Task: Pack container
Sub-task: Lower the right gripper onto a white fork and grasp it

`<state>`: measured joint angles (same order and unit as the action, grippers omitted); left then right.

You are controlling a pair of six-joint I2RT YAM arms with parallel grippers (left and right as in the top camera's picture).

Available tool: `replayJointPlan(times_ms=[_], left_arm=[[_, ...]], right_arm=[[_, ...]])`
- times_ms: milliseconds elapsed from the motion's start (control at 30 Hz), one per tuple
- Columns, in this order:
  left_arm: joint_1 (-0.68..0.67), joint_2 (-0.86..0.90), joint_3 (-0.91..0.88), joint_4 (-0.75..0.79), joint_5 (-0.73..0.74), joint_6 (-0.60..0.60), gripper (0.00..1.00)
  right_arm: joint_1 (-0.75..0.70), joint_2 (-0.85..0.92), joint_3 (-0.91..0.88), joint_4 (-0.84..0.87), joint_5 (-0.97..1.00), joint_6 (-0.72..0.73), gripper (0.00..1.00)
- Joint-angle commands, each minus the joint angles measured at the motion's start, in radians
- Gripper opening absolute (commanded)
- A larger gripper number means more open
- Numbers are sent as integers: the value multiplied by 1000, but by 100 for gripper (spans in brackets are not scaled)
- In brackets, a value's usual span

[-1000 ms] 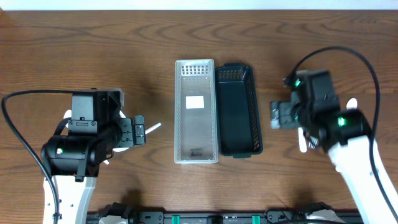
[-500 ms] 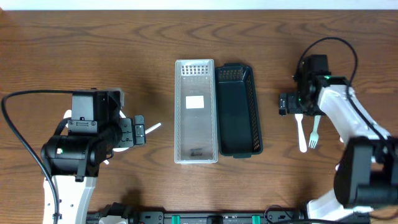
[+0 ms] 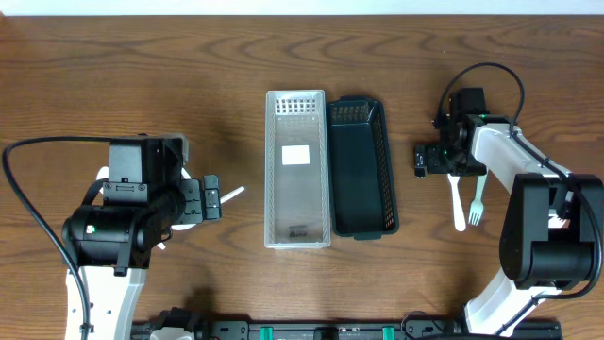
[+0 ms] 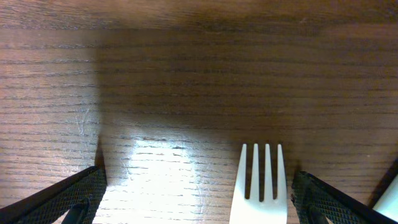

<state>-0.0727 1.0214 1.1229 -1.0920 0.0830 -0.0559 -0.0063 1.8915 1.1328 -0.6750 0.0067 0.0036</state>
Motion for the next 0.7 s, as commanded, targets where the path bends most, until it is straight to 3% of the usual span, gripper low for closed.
replayJointPlan(times_ms=[0, 300, 500, 667], left_arm=[[6, 4, 13, 1, 3, -6, 98], [6, 4, 13, 1, 3, -6, 98], [6, 4, 13, 1, 3, -6, 98], [6, 4, 13, 1, 3, -6, 98]], right_arm=[[-24, 27, 1, -13, 4, 27, 99], [-37, 27, -2, -50, 4, 89, 91], [-37, 27, -2, -50, 4, 89, 68], [-37, 27, -2, -50, 4, 89, 60]])
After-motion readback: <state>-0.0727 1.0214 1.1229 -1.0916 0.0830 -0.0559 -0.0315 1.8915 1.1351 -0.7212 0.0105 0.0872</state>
